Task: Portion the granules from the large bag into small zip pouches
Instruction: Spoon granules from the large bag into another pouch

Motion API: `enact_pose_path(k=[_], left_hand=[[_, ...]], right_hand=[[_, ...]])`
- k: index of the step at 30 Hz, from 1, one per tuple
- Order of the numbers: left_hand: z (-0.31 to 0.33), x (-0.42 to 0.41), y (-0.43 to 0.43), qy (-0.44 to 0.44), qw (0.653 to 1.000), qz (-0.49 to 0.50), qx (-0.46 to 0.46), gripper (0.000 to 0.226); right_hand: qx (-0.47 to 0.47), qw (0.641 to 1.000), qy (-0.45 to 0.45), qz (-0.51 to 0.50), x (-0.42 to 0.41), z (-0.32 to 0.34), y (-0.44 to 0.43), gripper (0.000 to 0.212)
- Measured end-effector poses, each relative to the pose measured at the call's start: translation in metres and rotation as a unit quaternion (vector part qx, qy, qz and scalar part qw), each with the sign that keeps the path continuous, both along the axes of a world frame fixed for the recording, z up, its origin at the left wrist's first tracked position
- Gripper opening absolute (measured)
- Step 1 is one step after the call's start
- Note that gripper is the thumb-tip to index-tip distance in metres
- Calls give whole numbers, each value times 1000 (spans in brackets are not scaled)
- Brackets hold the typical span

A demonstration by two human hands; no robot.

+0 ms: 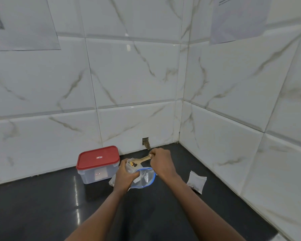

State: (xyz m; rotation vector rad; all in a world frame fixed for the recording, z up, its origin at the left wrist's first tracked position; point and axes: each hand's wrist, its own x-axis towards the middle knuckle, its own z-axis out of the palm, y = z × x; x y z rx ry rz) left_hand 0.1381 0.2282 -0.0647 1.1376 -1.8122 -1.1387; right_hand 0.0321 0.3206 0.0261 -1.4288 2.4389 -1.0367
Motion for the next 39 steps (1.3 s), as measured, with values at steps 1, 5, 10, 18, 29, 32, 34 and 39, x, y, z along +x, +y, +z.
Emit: enact_pose_path(k=[1,5,10,18,29,32,34,39], left_hand=[[0,0,-1,3,1000,5,4,58],[1,-1,-5,10,1000,12,6,58],[-3,0,-14,42,999,20,20,63],[11,6,-16,62,997,36,6,40],[16,11,-9,78,996,47,-15,36],[12,12,-9,87,994,57,-22,37],[11,12,-11,103,992,65,-11,39],[11,11,-14,116,992,54,8,37]], right_hand=[[7,999,28,26,1,-4,-2,29],[16,988,119,97,3,-11,-5,26],[4,976,181,121,-1,-8,-3,33],[-3,991,101,-94,-12,8,20,28],[152,983,45,92,25,-71,-33,32],[153,984,-19,93,28,-78,-43,31],[155,980,-80,91,32,-76,-46,33],[86,959,-268,38,39,-72,-52,29]])
